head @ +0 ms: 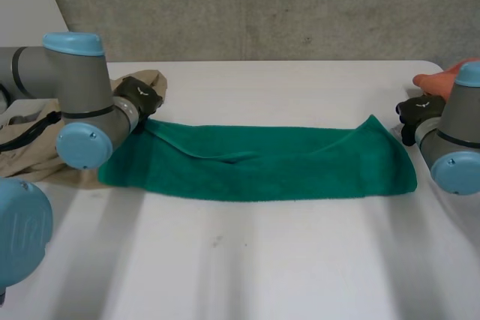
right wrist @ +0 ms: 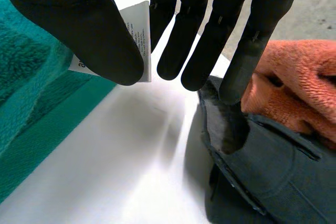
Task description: Fold the laundry.
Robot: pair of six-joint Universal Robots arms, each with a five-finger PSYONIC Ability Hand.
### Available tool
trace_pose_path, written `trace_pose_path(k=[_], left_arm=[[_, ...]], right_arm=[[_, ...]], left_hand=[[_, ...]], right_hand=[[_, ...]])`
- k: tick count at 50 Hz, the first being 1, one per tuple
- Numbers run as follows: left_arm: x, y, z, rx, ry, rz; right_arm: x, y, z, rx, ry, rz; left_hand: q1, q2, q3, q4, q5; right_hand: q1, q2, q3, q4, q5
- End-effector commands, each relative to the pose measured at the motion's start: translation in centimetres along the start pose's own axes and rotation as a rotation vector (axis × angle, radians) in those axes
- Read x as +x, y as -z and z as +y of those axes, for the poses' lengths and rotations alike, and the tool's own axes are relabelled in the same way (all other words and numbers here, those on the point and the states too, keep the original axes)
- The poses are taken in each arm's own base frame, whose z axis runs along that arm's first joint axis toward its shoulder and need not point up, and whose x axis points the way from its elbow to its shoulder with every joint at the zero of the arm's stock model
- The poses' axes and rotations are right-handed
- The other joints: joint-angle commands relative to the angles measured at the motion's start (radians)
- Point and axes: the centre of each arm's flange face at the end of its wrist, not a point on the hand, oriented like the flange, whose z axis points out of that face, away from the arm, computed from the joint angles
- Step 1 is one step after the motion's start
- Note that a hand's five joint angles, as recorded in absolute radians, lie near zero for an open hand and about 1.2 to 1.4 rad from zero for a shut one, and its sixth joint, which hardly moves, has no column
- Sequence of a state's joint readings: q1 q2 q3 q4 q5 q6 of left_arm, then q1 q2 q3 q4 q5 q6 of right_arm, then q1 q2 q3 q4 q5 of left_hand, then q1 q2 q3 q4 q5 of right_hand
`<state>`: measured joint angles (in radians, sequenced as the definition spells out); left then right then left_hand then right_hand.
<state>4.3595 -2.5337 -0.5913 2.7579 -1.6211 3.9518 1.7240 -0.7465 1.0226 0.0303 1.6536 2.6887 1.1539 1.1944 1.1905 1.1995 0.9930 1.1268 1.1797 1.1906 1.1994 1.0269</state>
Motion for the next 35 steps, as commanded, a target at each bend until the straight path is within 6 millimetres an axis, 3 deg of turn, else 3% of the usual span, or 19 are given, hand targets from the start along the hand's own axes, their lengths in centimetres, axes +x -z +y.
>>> trace_pose_path(k=[1, 7, 8, 9, 15, 20, 23, 35], left_arm=[[0.2, 0.0, -0.3, 0.008, 0.004, -0.006], [0.6, 0.2, -0.4, 0.005, 0.000, 0.008], [0.5, 0.4, -0.4, 0.003, 0.001, 0.008], [0.4, 0.5, -0.5, 0.003, 0.002, 0.008], [-0.6, 1.7, -0.7, -0.004, 0.012, 0.008], [-1.6, 3.4, -1.5, 0.007, 0.028, 0.006], [-1.6, 4.0, -1.8, 0.017, 0.035, 0.014], [-1.3, 4.9, -2.9, 0.055, 0.067, 0.029]], right_arm=[[0.6, 0.2, -0.6, 0.055, 0.017, 0.039], [0.3, -0.1, -0.4, 0.025, 0.085, 0.031], [0.5, 0.2, -0.7, 0.005, 0.096, 0.022], [0.7, 0.3, -0.9, -0.004, 0.096, 0.017], [1.5, 1.1, -3.9, 0.013, 0.036, -0.040], [0.8, 1.5, -6.3, 0.075, -0.009, -0.172], [0.2, 1.1, -6.6, 0.084, -0.013, -0.210], [-3.1, -1.8, -2.8, -0.022, -0.028, -0.330]], left_hand=[[0.242, 0.202, 0.206, 0.197, 0.229], [0.242, 0.202, 0.206, 0.197, 0.229], [0.242, 0.202, 0.206, 0.197, 0.229], [0.242, 0.202, 0.206, 0.197, 0.229], [0.242, 0.202, 0.206, 0.197, 0.229], [0.242, 0.202, 0.206, 0.197, 0.229], [0.242, 0.202, 0.206, 0.197, 0.229], [0.242, 0.202, 0.206, 0.197, 0.229]], right_hand=[[0.269, 0.217, 0.206, 0.197, 0.195], [0.228, 0.176, 0.165, 0.156, 0.154], [-0.548, -0.601, -0.612, -0.621, -0.623], [-0.841, -0.894, -0.904, -0.913, -0.915], [-0.811, -0.864, -0.875, -0.884, -0.886], [-0.671, -0.724, -0.735, -0.744, -0.746], [-0.577, -0.630, -0.641, -0.649, -0.651], [-0.474, -0.527, -0.538, -0.546, -0.548]])
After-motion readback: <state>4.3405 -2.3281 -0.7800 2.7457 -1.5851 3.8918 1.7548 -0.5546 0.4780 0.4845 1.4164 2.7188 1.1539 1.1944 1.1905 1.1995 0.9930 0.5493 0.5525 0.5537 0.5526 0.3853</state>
